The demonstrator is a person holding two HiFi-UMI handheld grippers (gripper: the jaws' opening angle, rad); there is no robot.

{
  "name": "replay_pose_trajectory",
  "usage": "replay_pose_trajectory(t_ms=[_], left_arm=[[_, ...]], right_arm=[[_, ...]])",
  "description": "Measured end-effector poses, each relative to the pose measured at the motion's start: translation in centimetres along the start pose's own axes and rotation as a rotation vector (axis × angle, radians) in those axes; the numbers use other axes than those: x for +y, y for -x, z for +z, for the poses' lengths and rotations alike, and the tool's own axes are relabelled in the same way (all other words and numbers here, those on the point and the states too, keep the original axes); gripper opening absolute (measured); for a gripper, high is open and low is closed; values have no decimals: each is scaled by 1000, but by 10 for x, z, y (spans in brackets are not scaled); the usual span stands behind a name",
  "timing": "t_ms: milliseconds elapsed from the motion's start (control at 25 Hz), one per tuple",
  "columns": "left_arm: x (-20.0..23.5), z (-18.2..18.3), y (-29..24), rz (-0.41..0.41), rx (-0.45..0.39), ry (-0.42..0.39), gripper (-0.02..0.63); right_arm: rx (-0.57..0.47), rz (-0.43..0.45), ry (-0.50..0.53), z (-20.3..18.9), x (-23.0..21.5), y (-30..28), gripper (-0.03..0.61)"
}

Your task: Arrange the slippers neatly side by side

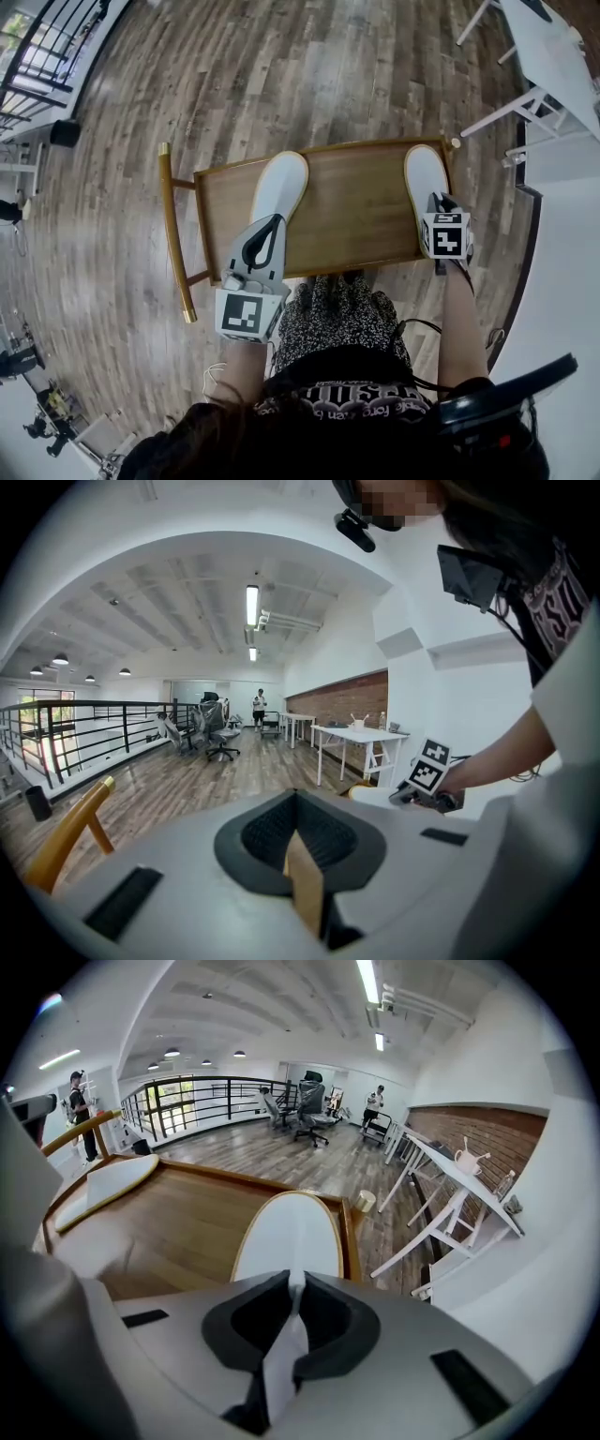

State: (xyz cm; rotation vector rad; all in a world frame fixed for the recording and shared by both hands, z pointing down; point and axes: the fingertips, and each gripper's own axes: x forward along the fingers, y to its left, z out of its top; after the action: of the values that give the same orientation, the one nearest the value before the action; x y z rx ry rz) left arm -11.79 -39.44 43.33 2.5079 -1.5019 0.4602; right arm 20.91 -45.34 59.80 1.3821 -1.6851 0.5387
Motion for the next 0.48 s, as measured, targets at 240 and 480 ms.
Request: replay_pose_trajectory(t_ms=[240,480], left_arm=[[-2,0,1,14,10,7,-12],[-1,1,7,30,3,-2,-12]], right_arm=[[-14,-24,-28,5,-5,-10,23],[-37,-33,-24,10,-5,-9,37]])
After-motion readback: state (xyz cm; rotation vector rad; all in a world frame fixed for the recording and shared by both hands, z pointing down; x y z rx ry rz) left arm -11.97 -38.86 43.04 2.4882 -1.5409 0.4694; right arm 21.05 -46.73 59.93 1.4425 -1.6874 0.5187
